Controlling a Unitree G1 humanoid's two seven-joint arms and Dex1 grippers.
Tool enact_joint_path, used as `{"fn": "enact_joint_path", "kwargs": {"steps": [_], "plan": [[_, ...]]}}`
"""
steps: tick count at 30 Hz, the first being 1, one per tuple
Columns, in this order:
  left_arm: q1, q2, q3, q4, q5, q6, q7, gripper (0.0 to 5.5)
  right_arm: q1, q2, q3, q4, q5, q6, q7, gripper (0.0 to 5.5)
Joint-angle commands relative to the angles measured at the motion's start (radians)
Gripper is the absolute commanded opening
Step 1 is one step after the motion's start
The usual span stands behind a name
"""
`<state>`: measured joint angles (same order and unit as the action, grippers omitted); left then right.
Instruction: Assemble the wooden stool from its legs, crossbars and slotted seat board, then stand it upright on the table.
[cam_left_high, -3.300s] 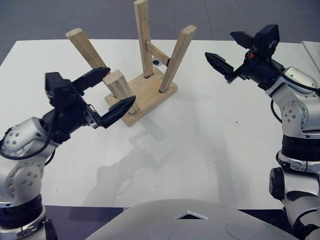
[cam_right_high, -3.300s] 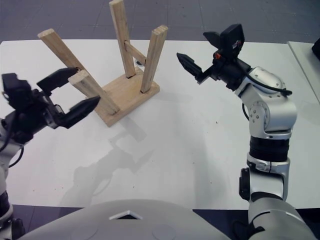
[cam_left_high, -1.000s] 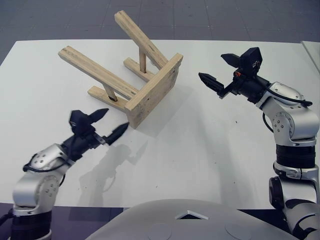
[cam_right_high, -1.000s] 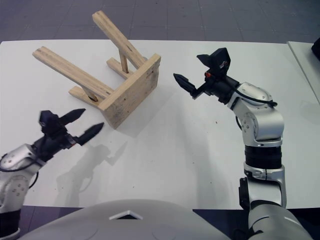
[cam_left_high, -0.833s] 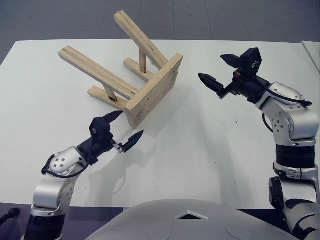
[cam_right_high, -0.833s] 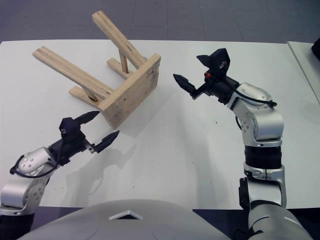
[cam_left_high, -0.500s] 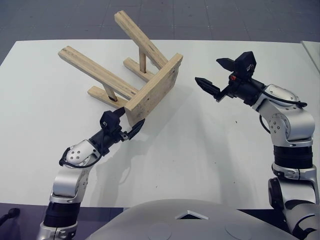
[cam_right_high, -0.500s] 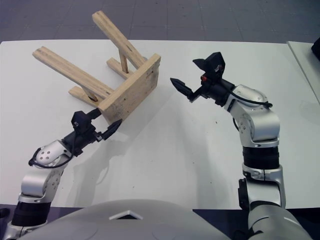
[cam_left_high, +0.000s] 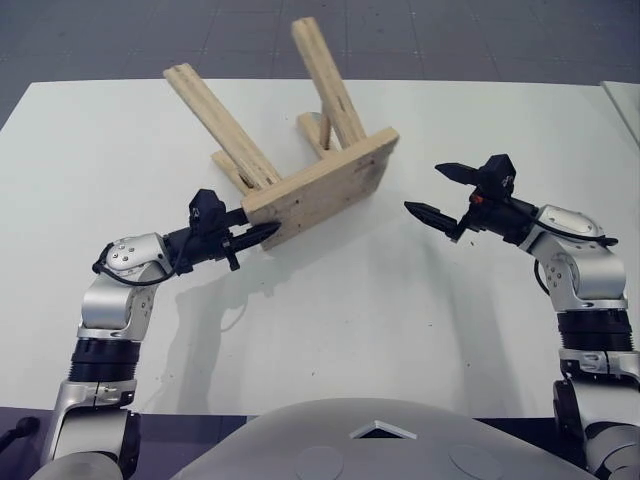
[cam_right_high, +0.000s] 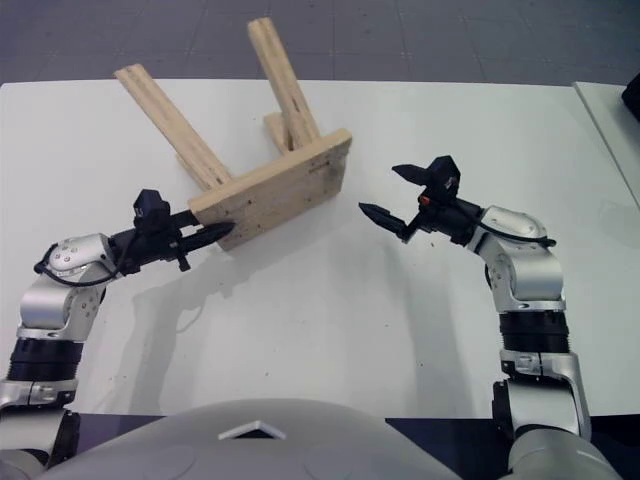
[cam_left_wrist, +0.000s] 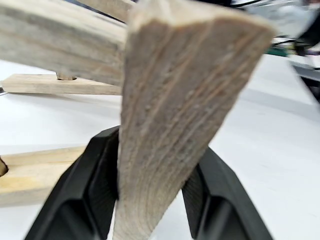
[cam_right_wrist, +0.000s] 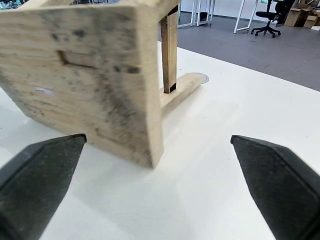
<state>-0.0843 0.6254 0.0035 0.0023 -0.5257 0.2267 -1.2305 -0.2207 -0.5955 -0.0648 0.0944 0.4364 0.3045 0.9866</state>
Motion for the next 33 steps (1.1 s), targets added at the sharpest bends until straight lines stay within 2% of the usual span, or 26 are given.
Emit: {"fn": "enact_joint_path", "kwargs": {"steps": [1,5,7,16,20,28,30,33], "plan": [[-0.055,0.032,-0.018,0.126,0.000,-0.013,-0.129,1.57,0.059,-0.038,-0.007,-0.081,0.062,0.031,0.097,5.40],[-0.117,0.038,-0.030,0.229,0.036,-0.070,-0.192,1.57,0.120,-0.090,0.011,-0.232,0.150,0.124,0.202,5.40],[-0.132,0.037,-0.039,0.253,0.049,-0.092,-0.223,1.57,0.115,-0.085,0.028,-0.273,0.155,0.139,0.200,5.40],[-0.187,0.039,-0.072,0.362,0.107,-0.197,-0.305,1.57,0.015,-0.066,0.102,-0.124,0.021,0.063,0.168,5.40],[-0.204,0.038,-0.073,0.400,0.116,-0.226,-0.320,1.56,0.005,-0.047,0.115,-0.120,0.027,0.059,0.180,5.40],[-0.234,0.022,-0.066,0.411,0.095,-0.211,-0.333,1.53,-0.022,0.037,0.215,-0.104,0.065,0.101,0.257,4.08],[-0.241,0.033,-0.055,0.370,0.050,-0.096,-0.332,1.53,-0.019,0.019,0.223,-0.126,0.091,0.156,0.283,3.74],[-0.236,0.087,-0.029,0.243,-0.101,0.205,-0.340,1.54,-0.017,-0.030,0.196,-0.170,0.176,0.302,0.301,3.30]]}}
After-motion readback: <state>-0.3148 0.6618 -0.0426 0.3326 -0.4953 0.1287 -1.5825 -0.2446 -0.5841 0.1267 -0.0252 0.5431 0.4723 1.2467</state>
